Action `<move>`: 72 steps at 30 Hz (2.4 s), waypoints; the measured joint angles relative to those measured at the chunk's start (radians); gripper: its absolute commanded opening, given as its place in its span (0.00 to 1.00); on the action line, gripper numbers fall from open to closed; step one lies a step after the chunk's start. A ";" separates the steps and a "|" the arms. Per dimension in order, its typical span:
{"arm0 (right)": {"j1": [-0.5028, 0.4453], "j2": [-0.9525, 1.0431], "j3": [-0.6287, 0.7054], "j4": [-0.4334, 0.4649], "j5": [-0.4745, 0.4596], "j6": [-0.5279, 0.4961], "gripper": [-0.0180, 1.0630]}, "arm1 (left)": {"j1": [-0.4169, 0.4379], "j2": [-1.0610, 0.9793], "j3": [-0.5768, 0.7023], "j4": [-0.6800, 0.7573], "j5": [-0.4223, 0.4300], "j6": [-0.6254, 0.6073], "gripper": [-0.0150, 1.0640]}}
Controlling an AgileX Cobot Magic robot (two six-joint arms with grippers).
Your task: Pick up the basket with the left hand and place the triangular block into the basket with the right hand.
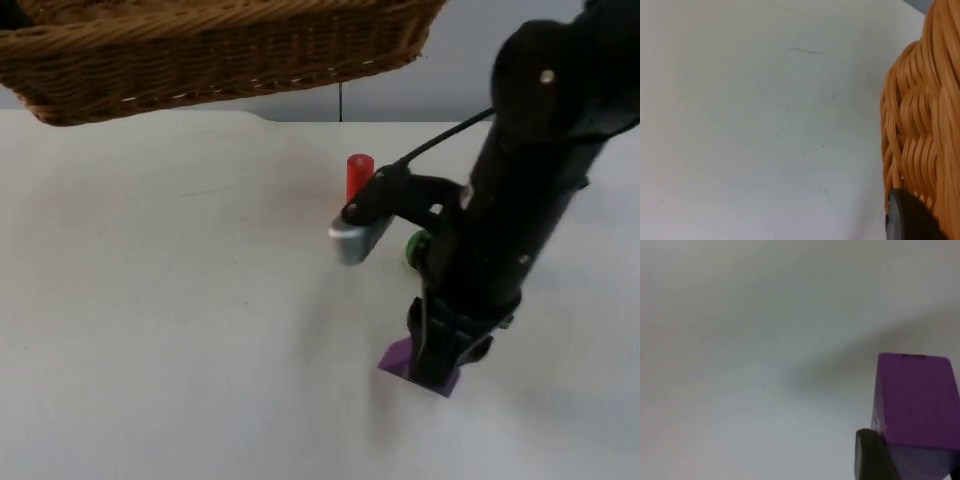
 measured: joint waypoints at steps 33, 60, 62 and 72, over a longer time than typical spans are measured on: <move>0.029 -0.603 -0.209 -0.313 0.080 0.725 0.02 | -0.248 0.040 0.001 0.014 0.007 0.003 0.01; 0.144 -0.374 -0.213 -0.464 0.128 0.876 0.14 | -0.286 0.045 0.001 0.014 -0.018 0.007 0.01; 0.144 -0.374 -0.213 -0.466 0.128 0.881 0.28 | -0.286 0.045 0.001 0.014 -0.018 0.007 0.01; 0.144 -0.374 -0.213 -0.497 0.111 0.885 0.99 | -0.286 0.046 0.001 0.014 -0.018 0.007 0.01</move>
